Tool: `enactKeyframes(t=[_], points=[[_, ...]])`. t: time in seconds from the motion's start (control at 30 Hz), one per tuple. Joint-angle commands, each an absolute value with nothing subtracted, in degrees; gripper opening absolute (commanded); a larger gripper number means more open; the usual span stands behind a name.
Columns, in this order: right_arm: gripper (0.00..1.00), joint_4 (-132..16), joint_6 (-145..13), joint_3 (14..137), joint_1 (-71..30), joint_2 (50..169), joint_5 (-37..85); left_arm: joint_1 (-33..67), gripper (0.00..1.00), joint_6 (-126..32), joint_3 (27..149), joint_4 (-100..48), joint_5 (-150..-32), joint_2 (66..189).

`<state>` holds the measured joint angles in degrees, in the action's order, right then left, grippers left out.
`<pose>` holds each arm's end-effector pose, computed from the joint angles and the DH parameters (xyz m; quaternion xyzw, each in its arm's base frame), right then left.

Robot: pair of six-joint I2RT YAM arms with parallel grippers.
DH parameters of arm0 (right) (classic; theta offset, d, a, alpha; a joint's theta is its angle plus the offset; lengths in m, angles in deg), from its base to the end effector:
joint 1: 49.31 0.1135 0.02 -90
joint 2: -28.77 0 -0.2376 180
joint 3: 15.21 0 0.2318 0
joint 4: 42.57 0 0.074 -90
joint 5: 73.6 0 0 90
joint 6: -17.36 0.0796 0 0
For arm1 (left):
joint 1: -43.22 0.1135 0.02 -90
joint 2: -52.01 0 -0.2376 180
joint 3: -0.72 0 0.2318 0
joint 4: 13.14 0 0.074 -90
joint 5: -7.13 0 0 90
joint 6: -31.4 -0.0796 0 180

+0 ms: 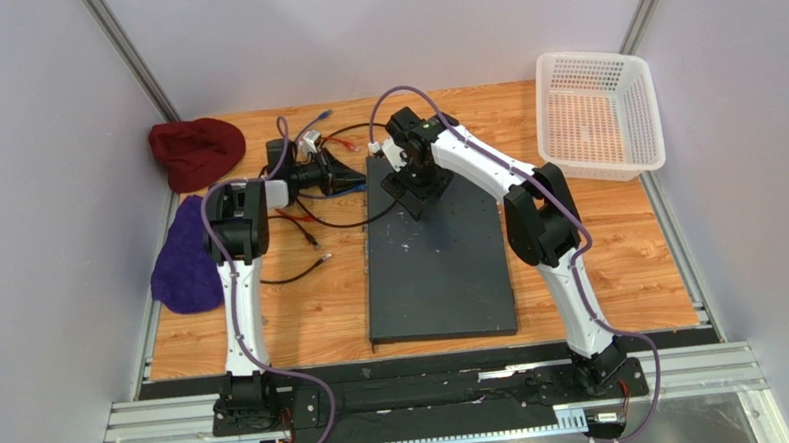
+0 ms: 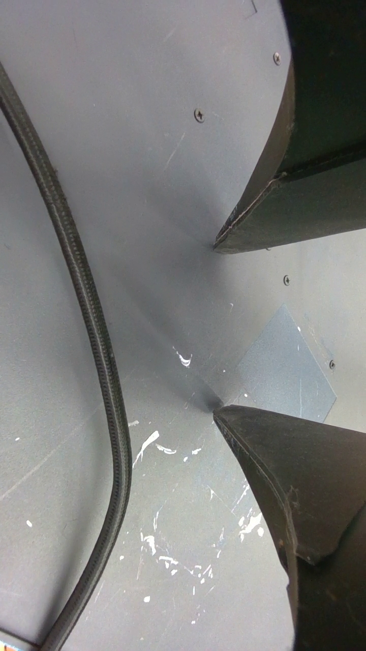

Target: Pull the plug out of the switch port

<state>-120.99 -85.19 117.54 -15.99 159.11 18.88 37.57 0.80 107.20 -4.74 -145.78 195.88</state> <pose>0.3679 0.2460 0.1554 -0.3891 0.9129 0.0431 0.1159 0.4831 -0.1190 0.0594 -0.0960 0.7753 -0.6119 0.1234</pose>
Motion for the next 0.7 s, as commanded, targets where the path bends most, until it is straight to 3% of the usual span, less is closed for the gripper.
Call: enactKeyframes(t=[0.0, 0.2, 0.43, 0.67], points=[[0.77, -120.06, -86.0, 117.38, -15.56, 156.82, 18.77, 36.18, 0.0, -16.73, 111.94, -27.15, -153.1, 193.77], [0.77, -120.33, -85.47, 118.53, -15.48, 157.88, 19.38, 38.29, 0.0, -14.47, 117.49, -26.11, -152.12, 196.32], [0.77, -120.06, -85.65, 118.53, -15.48, 158.05, 19.38, 37.41, 0.0, -10.26, 102.83, -15.4, -154.06, 191.14], [0.77, -120.24, -85.56, 118.97, -15.48, 158.67, 19.74, 39.52, 0.0, -2.99, 115.64, -12.79, -151.16, 196.93]])
